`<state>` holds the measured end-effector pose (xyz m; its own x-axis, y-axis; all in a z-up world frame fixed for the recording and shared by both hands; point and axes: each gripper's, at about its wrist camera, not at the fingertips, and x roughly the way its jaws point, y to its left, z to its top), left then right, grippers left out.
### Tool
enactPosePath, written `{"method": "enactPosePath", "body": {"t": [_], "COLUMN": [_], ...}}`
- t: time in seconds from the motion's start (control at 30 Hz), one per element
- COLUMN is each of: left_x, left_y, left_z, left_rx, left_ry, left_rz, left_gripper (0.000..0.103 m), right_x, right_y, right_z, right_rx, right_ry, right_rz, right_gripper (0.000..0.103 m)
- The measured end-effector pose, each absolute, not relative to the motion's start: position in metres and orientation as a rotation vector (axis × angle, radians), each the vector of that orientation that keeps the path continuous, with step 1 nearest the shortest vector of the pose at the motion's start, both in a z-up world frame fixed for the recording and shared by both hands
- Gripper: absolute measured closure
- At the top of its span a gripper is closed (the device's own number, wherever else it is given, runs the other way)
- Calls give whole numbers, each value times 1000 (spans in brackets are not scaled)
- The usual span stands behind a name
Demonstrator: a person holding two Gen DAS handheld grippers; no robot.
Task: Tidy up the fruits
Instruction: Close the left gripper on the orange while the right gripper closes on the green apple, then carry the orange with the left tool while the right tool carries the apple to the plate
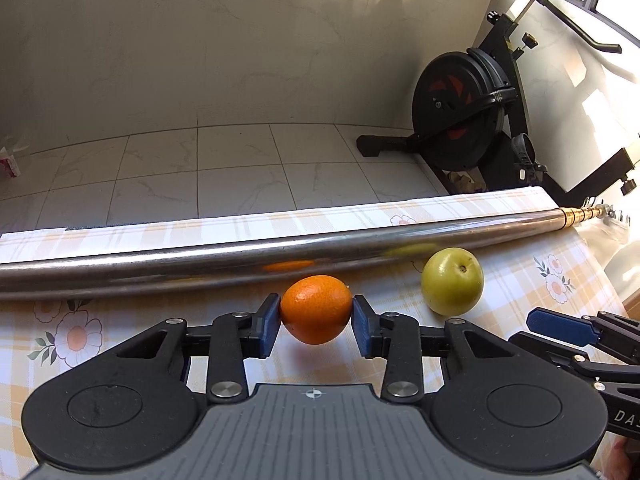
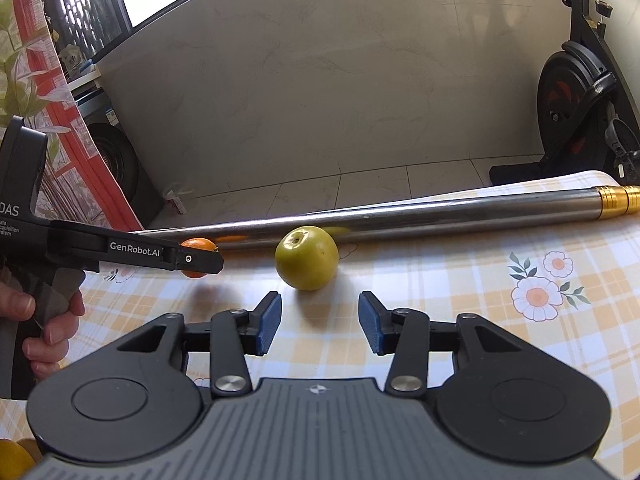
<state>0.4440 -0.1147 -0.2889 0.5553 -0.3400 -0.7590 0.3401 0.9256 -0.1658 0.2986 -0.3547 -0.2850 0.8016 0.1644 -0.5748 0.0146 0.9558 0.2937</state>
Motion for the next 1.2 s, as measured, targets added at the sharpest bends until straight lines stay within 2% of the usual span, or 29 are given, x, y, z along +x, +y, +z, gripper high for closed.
{"method": "enactPosePath", "body": {"t": [0.2,0.4,0.47,0.53,0.57,0.83,1.2], "left_x": [426,419,418,416,415,403,354], "left_y": [-98,-92,-90,-87,-86,-86,-64], "left_z": [-267,-256,-253,-251,-250,-237,-190], "left_rx": [-8,-18,-25,-28,-28,-28,-20], "left_ry": [844,829,829,828,827,807,737], "left_rz": [-401,-387,-383,-380,-378,-362,-346], "left_gripper": [63,63,63,63,63,63,63], "right_x": [329,356,360,363,363,344,284], "right_y": [-344,-330,-327,-325,-325,-323,-305], "right_z": [-289,-298,-300,-301,-301,-287,-223], "right_rx": [239,176,149,143,149,187,198], "right_ry": [627,680,696,719,724,717,630], "right_rz": [89,84,68,60,66,58,87], "right_gripper": [37,37,38,45,52,53,53]}}
